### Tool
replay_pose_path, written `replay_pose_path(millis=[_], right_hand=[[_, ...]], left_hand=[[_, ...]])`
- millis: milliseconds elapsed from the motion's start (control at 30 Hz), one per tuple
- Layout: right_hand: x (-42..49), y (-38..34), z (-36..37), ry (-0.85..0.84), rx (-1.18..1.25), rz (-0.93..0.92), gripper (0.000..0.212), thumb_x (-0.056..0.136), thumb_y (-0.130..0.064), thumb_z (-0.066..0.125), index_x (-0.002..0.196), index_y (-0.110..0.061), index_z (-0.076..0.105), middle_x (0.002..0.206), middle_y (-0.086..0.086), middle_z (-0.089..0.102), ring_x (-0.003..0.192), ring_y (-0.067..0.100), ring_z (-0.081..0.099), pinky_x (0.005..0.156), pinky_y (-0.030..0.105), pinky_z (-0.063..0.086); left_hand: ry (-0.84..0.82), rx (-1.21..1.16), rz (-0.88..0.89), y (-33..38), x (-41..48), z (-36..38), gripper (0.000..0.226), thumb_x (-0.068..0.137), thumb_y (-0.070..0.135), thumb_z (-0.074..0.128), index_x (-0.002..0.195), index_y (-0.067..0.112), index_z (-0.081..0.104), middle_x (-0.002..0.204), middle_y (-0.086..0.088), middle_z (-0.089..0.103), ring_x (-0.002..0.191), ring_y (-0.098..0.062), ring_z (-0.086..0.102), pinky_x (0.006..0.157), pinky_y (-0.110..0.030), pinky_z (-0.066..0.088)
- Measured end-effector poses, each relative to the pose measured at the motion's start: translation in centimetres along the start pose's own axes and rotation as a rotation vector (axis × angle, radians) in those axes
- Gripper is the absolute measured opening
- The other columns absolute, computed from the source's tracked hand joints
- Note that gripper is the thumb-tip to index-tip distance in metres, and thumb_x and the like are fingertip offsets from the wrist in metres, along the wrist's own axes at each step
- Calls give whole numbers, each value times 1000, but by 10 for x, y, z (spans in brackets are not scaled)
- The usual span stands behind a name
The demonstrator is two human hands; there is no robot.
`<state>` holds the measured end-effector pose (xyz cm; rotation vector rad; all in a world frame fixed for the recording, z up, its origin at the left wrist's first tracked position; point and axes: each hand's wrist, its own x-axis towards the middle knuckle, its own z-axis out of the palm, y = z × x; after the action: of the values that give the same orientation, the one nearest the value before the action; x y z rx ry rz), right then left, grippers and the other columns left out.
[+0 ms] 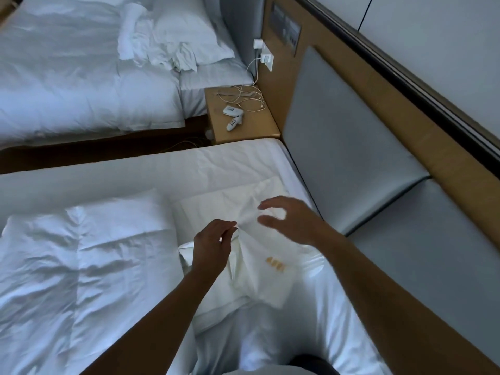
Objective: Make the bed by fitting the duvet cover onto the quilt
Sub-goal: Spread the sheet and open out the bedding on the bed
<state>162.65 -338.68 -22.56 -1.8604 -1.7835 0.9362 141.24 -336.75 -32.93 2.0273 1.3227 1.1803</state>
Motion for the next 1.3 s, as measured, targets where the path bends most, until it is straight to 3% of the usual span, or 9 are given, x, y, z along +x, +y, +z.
replay_pose_path(millis=[100,333,433,567,667,933,1100,1200,1300], right_hand=[[14,-14,51,-166,-135,-49,29,96,-43,63,113,-21,70,113,-4,69,101,12,62,92,32,50],[19,-11,89,76,-47,-81,14,93,-36,65,88,-22,66,88,-9,66,80,8,63,77,32,54],[19,-12,92,42,158,-11,16,94,-36,64,79,-31,64,79,-10,69,76,5,66,74,25,53],[22,-16,102,11,524,149,23,99,-24,58,93,-8,74,92,12,74,89,30,71,87,45,59],[17,-18,113,-85,687,206,14,93,-25,66,93,-16,77,93,11,76,88,28,74,76,32,61],[19,-22,141,105,247,195,23,97,-23,50,76,-16,57,68,-6,58,65,11,55,60,24,38],[33,-16,103,437,372,364,27,103,-16,38,117,-4,58,108,6,60,100,20,54,82,25,37],[36,-15,67,427,390,336,22,101,-17,42,101,-4,59,87,3,59,84,23,56,63,28,45],[21,-19,53,276,234,231,28,91,-31,64,85,-5,60,71,3,58,62,16,52,48,23,39]], left_hand=[[-7,19,-5,3,-6,-7,13,86,-1,76,94,7,79,89,0,76,77,-9,68,69,-16,51],[47,22,-55,5,-8,-26,12,87,-2,74,96,5,79,94,-3,77,82,-15,72,70,-26,57],[79,29,-39,5,-5,-30,11,87,-1,75,95,5,79,95,-4,77,84,-15,72,72,-24,56],[113,48,-31,2,-8,-33,9,86,-1,75,93,3,79,94,-5,73,82,-14,69,68,-25,55],[109,27,-35,-1,-13,-37,12,88,0,74,95,8,80,92,1,74,80,-6,67,68,-19,53],[-2,34,-158,-4,-30,-48,12,98,8,62,99,13,73,92,11,74,74,-3,64,66,-4,42],[-300,68,-134,-12,-38,-63,14,101,9,54,101,16,67,106,15,72,79,0,64,70,-12,46],[-697,191,-118,-19,-57,-60,16,104,26,52,92,16,58,89,-1,71,78,-17,66,70,-31,50],[-917,191,-150,-11,-67,-44,22,103,33,53,84,22,50,72,8,56,66,-12,54,60,-25,40]])
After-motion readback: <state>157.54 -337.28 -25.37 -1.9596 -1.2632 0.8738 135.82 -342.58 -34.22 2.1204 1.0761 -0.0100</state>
